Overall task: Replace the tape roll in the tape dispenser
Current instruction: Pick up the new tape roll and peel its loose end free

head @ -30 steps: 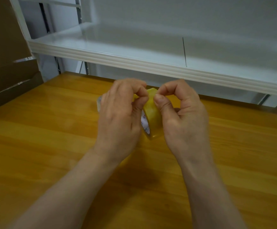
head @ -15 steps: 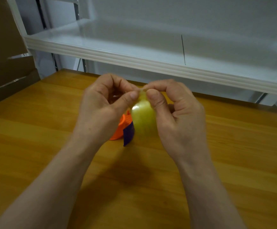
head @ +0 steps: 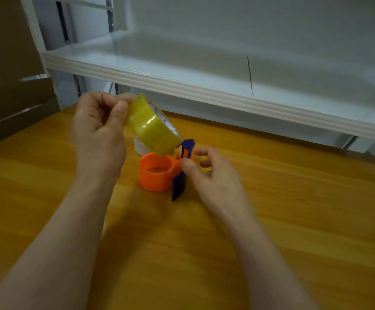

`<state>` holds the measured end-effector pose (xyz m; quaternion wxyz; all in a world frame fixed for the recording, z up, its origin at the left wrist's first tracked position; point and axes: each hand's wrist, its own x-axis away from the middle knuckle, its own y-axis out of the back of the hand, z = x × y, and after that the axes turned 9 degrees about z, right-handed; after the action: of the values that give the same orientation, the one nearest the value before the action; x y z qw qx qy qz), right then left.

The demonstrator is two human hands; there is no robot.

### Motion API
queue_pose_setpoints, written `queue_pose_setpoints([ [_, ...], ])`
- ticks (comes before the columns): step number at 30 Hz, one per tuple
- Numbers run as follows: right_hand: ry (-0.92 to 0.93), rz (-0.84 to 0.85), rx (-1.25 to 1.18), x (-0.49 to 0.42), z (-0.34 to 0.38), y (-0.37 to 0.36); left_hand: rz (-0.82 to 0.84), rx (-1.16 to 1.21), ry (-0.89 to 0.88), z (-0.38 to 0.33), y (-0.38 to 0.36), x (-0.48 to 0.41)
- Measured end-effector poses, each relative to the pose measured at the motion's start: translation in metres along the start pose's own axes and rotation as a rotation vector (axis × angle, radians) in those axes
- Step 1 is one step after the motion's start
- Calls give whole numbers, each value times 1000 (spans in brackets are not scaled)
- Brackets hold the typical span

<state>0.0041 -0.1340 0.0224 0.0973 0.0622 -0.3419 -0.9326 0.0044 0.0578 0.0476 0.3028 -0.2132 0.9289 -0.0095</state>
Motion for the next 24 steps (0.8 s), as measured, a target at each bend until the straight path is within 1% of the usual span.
queue_pose_setpoints([
  [3, -44, 98, 75, 2, 5, -15, -28, -21, 5, 5, -1, 0],
  [5, -72, 125, 95, 2, 6, -19, -27, -28, 16, 8, -2, 0],
  [8, -106, 120, 17, 0, 5, -16, -8, -21, 28, 11, -2, 0],
  [12, -179, 100, -23, -4, 0, -4, 5, 0, 49, 14, -4, -1],
  [15, -246, 57, -158, -8, -1, 1, -1, 32, 57, 12, -4, -1],
  [17, -294, 46, -127, -14, 1, 0, -9, 57, 76, 12, -5, -1],
  [19, -317, 80, -54, -22, 1, -2, -9, 67, 97, 13, -5, -1],
  [24, -340, 101, -64, -32, -3, 7, 9, 81, 132, 14, -8, 2],
])
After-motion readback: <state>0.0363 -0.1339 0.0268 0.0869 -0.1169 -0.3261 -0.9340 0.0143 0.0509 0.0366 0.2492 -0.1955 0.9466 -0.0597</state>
